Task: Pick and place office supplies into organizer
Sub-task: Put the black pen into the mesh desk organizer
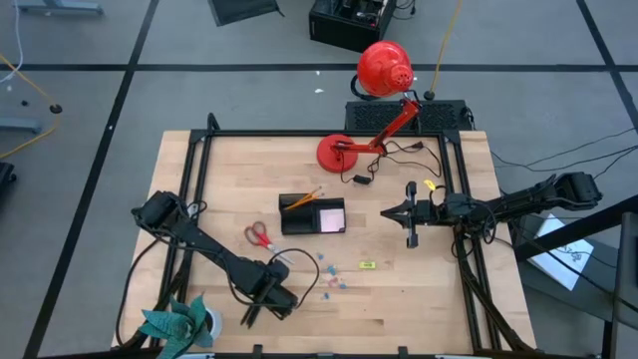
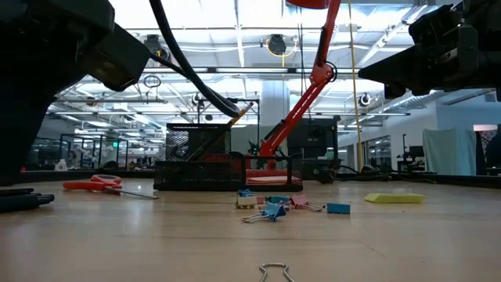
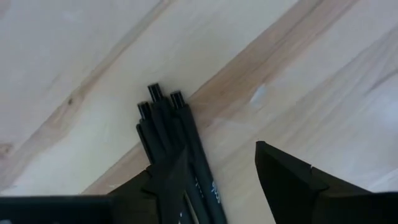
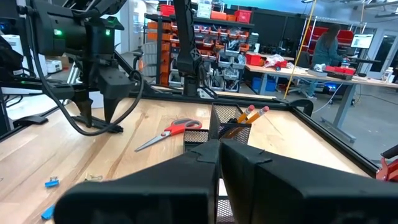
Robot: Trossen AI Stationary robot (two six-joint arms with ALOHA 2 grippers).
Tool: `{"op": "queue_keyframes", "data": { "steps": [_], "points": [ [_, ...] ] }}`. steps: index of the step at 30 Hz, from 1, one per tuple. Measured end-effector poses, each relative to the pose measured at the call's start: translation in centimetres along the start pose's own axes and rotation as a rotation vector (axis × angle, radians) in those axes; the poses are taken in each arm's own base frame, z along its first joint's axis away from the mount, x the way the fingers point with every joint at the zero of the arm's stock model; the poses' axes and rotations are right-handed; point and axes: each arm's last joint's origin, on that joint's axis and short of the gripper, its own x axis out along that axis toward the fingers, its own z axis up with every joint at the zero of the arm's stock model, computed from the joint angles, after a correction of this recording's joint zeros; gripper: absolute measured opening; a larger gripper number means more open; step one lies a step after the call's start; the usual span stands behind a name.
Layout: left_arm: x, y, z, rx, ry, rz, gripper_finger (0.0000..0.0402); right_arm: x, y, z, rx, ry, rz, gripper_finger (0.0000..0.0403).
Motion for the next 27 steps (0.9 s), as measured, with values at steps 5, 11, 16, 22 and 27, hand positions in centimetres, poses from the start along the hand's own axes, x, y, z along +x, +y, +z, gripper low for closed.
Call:
{"op": "queue_keyframes", "data": {
  "steps": [5, 11, 16, 22, 27],
  "points": [
    [0.0, 0.0, 0.1, -0.002, -0.036, 0.004, 0.0195, 0.0, 0.0, -0.1, -0.002, 0.015, 0.002, 0.0009],
    [0.0, 0.0, 0.1, -0.002, -0.039, 0.005, 0.0195, 0.0, 0.0, -0.2, -0.002, 0.02, 0.002, 0.0009],
    [0.2, 0.1, 0.1, -0.003, -0.043, 0.003, 0.0195, 0.0, 0.0, -0.2, -0.002, 0.019, 0.002, 0.0009],
    [1.9, -0.1, -0.1, 0.017, 0.008, 0.005, 0.0195, 0.0, 0.0, -0.2, -0.002, 0.02, 0.002, 0.0009],
    [2.3, -0.2, -0.2, 0.019, 0.019, 0.015, 0.0195, 0.0, 0.0, -0.2, -0.002, 0.018, 0.002, 0.0009]
  ]
}}
